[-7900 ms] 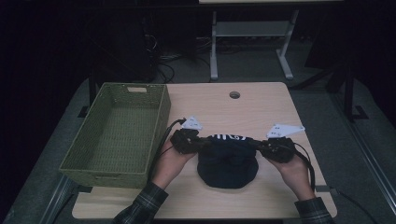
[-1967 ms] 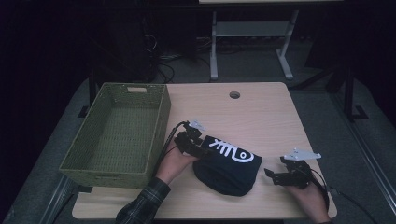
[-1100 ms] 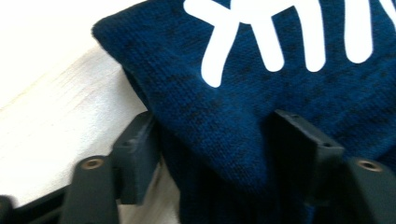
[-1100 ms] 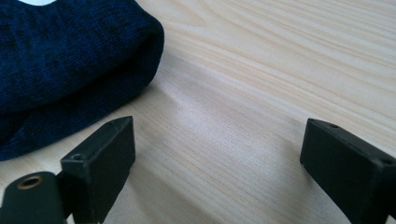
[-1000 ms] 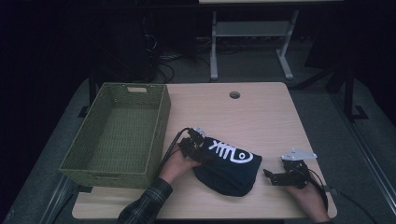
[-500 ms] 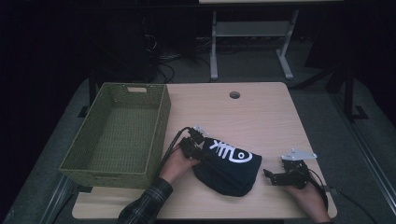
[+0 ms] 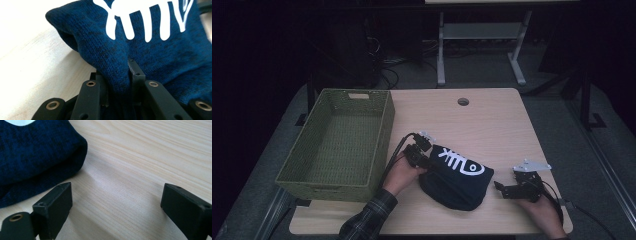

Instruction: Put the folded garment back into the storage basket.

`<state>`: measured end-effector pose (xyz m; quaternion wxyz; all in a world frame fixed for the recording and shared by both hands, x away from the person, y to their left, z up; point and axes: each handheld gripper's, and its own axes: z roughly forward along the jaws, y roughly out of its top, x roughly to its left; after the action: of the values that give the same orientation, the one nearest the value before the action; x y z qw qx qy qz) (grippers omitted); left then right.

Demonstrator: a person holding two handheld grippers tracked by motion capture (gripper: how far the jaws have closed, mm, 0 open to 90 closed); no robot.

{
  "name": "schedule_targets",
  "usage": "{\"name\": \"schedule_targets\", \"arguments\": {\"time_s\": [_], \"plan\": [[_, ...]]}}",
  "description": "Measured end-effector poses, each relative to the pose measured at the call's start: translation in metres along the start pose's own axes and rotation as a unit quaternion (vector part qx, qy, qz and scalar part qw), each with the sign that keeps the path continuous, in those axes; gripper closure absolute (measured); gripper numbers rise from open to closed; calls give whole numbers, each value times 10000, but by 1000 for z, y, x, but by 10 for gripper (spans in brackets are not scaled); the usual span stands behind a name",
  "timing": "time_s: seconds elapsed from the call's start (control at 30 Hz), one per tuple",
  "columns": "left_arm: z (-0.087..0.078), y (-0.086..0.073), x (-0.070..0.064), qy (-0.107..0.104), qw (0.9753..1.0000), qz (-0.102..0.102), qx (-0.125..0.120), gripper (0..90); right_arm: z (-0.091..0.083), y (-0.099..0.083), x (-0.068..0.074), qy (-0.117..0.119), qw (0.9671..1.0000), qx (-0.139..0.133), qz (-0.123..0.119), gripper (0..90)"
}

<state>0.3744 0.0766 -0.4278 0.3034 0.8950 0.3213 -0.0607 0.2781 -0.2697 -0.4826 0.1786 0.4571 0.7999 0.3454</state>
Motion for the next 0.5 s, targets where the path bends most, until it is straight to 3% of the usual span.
{"name": "schedule_targets", "arguments": {"time_s": [0.5], "plan": [[-38, 21, -24, 94, 9998, 182, -13, 751, 0, 0, 0, -1, 10000, -13, 6, 100]]}}
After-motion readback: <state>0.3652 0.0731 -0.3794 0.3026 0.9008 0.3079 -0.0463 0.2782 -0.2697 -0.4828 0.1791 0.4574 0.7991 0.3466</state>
